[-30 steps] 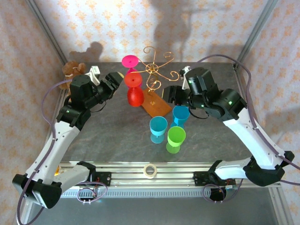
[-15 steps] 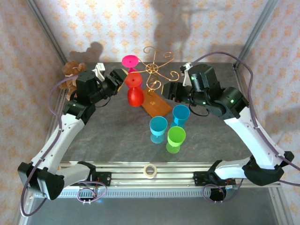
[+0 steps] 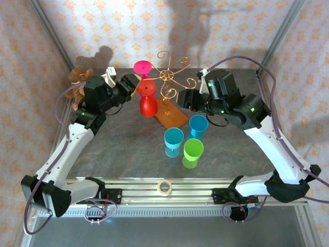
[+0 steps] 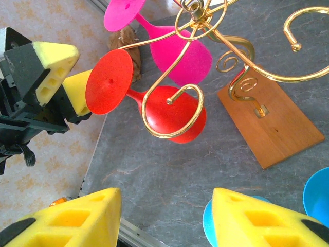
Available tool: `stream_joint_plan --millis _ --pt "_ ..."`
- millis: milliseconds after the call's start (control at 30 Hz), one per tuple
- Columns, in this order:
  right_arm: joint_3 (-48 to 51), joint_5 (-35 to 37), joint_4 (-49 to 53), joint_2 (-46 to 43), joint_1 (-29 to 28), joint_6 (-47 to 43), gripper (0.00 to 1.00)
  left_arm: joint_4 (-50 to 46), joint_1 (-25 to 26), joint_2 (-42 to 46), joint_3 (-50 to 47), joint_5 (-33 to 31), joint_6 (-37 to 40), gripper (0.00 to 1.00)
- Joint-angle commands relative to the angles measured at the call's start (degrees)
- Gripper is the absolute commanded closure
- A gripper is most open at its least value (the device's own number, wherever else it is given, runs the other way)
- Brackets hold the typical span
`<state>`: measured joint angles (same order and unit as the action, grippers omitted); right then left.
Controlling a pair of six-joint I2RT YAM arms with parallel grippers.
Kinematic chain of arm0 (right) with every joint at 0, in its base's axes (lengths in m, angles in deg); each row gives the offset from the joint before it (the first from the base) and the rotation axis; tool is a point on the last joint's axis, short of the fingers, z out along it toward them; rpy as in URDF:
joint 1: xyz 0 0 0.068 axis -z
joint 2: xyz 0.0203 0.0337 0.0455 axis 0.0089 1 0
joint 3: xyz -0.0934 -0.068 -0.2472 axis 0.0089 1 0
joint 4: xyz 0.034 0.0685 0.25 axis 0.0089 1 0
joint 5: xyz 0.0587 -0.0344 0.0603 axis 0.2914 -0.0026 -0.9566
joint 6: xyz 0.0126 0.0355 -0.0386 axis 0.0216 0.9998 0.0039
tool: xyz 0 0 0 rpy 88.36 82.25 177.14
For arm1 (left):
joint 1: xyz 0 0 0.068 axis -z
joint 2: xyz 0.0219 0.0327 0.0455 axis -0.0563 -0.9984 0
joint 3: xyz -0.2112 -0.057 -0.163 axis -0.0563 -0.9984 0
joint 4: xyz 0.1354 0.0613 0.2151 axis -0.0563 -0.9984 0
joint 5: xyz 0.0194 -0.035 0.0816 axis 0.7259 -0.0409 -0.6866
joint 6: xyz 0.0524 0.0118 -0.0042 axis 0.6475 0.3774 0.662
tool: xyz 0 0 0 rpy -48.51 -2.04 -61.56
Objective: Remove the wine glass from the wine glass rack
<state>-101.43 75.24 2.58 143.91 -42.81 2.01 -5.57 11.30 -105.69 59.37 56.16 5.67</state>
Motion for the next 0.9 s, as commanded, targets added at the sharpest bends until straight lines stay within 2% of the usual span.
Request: stream_joint_plan --millis 0,867 --pt "-0.64 0.11 -0.91 -0.39 0.39 -0.89 0.5 4.21 -0.24 -0.04 0.08 1.65 -1.27 0.5" --pt "-1.14 0.63 -0.87 -0.74 0.46 -1.67 0.51 3.42 0.58 -0.03 -1.4 1.51 -0.92 0.51"
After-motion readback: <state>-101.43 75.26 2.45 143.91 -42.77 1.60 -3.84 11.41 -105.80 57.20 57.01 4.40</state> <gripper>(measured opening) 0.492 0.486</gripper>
